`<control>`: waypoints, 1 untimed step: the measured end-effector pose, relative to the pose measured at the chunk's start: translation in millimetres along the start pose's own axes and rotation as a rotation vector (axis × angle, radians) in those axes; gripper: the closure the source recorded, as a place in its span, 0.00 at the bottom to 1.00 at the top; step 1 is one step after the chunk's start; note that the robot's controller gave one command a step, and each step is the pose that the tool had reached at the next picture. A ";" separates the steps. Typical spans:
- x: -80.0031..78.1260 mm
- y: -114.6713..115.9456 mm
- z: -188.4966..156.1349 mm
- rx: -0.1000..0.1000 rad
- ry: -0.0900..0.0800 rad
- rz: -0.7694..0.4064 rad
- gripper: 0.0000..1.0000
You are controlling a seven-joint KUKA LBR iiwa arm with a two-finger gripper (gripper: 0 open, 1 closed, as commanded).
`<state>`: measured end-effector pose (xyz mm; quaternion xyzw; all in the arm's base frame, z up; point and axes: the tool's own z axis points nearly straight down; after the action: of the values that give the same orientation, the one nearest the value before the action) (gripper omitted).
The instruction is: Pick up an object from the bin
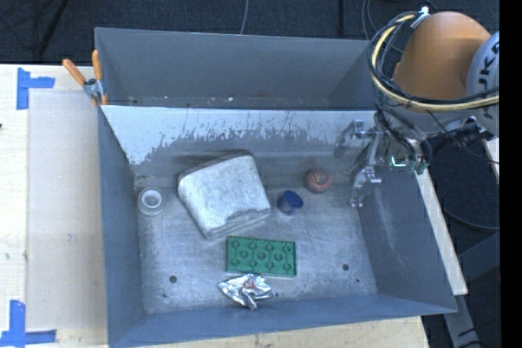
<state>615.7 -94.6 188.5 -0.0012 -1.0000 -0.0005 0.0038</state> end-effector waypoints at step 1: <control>14.8 73.3 94.8 -0.003 0.002 0.013 0.00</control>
Offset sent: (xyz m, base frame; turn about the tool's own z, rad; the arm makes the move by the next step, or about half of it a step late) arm -0.0130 0.0685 -0.0890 0.0179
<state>600.4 -21.2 93.9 -0.0076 -1.0000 -0.0020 0.0046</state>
